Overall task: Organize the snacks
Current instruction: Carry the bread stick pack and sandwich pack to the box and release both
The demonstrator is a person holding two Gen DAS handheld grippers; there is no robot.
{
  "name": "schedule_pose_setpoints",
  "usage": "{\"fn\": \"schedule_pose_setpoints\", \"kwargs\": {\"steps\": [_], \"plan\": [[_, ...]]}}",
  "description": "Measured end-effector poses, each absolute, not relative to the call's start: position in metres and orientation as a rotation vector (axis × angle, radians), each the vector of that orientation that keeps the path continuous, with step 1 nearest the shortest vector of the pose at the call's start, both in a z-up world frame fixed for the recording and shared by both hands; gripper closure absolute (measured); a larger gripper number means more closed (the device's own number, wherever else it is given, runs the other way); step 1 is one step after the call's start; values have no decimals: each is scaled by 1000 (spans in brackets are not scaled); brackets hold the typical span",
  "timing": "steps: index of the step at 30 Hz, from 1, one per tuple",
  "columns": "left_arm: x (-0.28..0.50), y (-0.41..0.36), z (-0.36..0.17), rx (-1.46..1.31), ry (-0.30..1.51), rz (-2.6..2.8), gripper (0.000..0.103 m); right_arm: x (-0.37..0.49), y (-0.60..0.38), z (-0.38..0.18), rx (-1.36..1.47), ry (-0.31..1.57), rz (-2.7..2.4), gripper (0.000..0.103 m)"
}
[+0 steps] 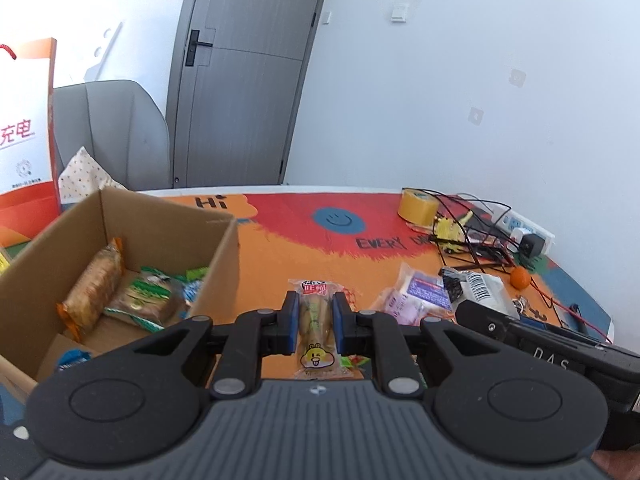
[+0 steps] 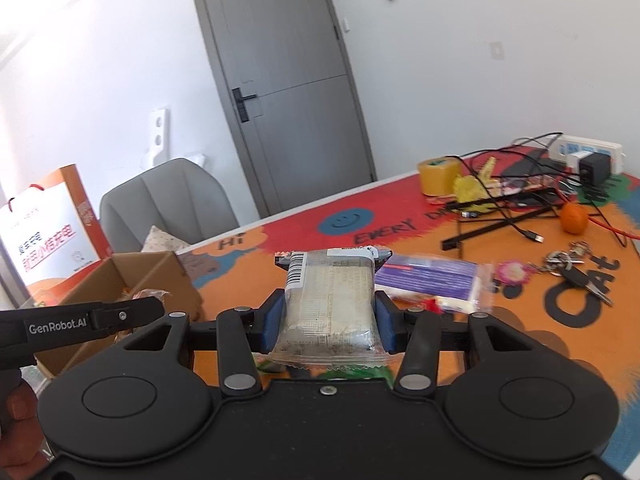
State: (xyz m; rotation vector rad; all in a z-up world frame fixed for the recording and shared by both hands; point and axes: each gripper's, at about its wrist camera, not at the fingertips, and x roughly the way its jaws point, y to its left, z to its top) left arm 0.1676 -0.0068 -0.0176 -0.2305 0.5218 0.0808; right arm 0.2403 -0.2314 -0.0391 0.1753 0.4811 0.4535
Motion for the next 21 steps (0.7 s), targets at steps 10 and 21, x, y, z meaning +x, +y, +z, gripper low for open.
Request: {"fn": "schedule_pose_setpoints", "kwargs": {"steps": [10,21], "plan": [[161,23,-7,-253,495,130,87,240,-199,-30,167,474,520,56],[153,72,5,-278,462,214,87,239,-151,-17,147,457,617,56]]}}
